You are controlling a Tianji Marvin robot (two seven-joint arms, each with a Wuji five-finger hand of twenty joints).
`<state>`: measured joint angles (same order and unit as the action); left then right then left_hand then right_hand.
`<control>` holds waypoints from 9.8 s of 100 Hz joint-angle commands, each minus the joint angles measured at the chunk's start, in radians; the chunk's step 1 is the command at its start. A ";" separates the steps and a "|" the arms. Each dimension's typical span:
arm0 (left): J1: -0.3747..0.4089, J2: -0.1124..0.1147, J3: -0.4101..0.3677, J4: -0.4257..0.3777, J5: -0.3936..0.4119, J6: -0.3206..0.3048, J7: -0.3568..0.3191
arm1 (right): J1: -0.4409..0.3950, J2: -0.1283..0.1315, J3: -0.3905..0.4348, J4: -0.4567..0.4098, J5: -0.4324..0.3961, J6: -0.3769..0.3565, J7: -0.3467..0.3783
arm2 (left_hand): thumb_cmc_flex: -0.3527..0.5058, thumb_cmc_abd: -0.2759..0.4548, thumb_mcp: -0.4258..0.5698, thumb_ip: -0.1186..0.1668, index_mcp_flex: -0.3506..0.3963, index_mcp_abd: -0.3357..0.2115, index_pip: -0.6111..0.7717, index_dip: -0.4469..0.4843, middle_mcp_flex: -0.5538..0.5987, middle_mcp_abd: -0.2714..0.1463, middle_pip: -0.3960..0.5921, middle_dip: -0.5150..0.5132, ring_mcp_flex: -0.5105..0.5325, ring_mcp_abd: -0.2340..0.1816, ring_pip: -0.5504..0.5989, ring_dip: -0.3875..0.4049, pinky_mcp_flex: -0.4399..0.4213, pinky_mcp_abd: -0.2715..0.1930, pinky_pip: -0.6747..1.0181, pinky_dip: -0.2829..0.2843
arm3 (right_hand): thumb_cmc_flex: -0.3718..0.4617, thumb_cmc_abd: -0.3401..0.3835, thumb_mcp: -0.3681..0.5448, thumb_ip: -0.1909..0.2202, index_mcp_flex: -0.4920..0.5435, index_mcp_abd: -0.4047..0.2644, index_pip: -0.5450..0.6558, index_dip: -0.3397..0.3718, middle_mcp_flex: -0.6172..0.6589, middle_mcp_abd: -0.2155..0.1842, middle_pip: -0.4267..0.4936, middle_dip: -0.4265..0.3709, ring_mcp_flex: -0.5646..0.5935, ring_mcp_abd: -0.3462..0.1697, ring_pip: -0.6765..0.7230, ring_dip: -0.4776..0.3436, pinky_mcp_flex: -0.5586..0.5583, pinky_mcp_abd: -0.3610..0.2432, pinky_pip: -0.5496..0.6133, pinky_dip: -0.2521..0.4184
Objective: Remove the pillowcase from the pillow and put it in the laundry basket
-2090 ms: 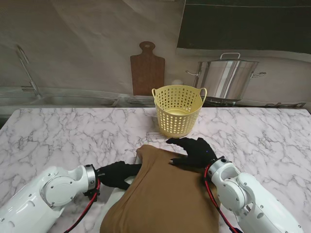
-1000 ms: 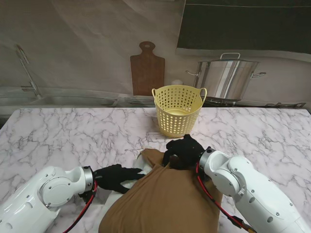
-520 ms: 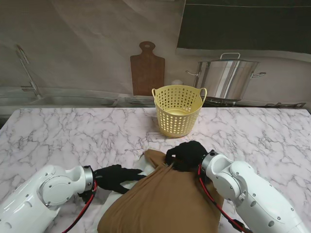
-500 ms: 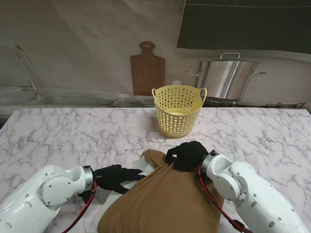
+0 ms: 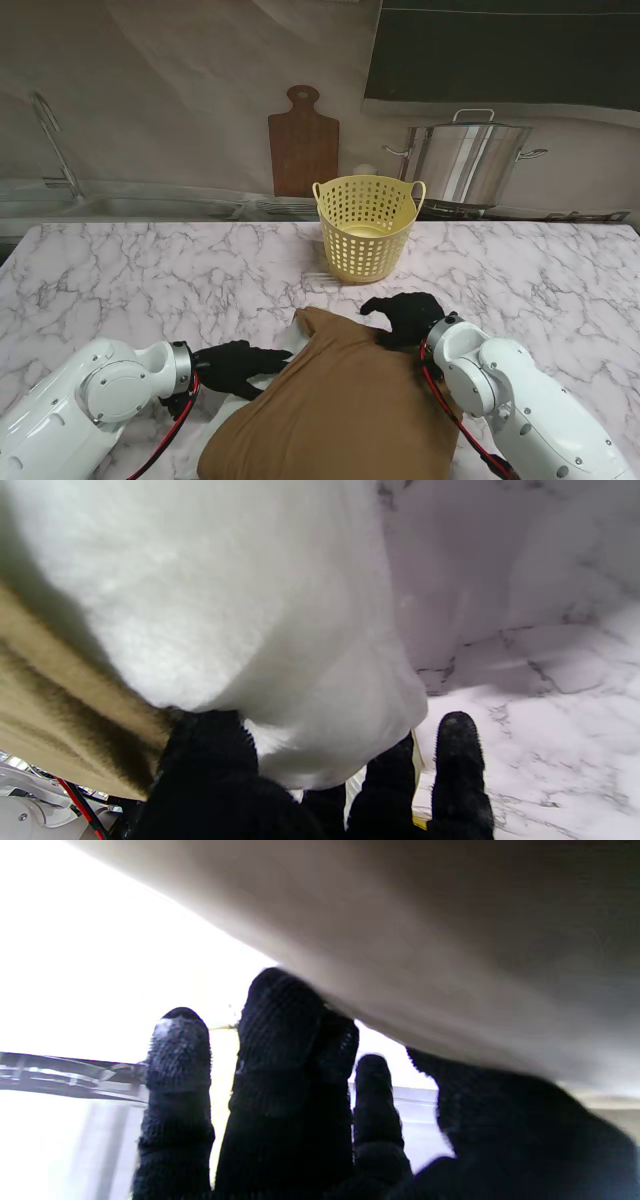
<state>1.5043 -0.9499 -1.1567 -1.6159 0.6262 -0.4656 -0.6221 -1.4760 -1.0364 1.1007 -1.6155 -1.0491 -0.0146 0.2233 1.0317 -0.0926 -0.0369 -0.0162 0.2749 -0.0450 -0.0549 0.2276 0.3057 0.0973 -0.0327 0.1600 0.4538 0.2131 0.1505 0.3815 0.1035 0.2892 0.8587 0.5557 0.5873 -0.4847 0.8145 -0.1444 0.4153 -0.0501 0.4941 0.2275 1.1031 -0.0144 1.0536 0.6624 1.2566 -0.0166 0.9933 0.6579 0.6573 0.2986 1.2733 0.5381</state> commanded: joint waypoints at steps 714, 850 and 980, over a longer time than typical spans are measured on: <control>-0.323 -0.111 0.287 0.193 -0.032 0.354 0.333 | -0.110 0.002 -0.001 -0.072 0.018 -0.073 -0.086 | 0.034 0.178 0.006 -0.003 -0.127 0.163 0.048 -0.030 0.120 0.048 0.105 0.082 0.058 0.006 0.065 0.054 0.007 -0.012 -0.196 0.013 | 0.049 -0.082 -0.098 0.088 0.008 0.022 -0.008 0.557 -0.342 -0.030 -0.275 -0.116 -0.059 -0.014 -0.289 -0.029 -0.130 -0.032 -0.056 0.081; -0.376 -0.106 0.385 0.239 -0.109 0.369 0.261 | -0.020 -0.032 -0.068 0.101 -0.015 -0.280 -0.540 | 0.034 0.102 0.004 -0.002 -0.037 0.173 0.068 -0.002 0.203 0.004 0.133 0.088 0.087 0.003 0.065 0.050 0.015 0.000 -0.186 0.004 | -0.137 0.136 -0.207 0.079 0.144 -0.126 0.196 0.356 -0.392 -0.003 -0.387 -0.130 -0.316 -0.022 -0.406 -0.076 -0.225 -0.041 -0.093 0.037; -0.304 -0.087 0.271 0.106 0.024 0.342 0.257 | -0.157 0.003 0.027 -0.028 -0.140 -0.113 -0.308 | 0.034 0.088 0.008 0.002 -0.057 0.181 0.057 -0.005 0.175 0.018 0.131 0.083 0.079 0.005 0.065 0.049 0.012 -0.002 -0.184 -0.003 | -0.063 -0.012 -0.084 0.032 0.172 -0.122 0.133 0.454 -0.200 -0.072 -0.333 -0.036 -0.232 0.022 -0.499 -0.083 -0.208 -0.007 -0.128 0.049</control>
<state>1.1944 -1.0424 -0.8820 -1.4790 0.6588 -0.1051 -0.3583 -1.6417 -1.0304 1.1341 -1.6662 -1.1833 -0.1403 -0.0983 1.0435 -0.0043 -0.0201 -0.0143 0.2311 0.1397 0.0154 0.2128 0.4952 0.1137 0.0973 0.2411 0.5196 0.2295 0.2101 0.4180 0.1173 0.2868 0.8587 0.5579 0.4174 -0.5333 0.5443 -0.1991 0.5680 -0.1515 0.6111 0.7054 0.8722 -0.0726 0.6658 0.6105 0.9760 0.0321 0.4251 0.5435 0.4433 0.3112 1.1174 0.5666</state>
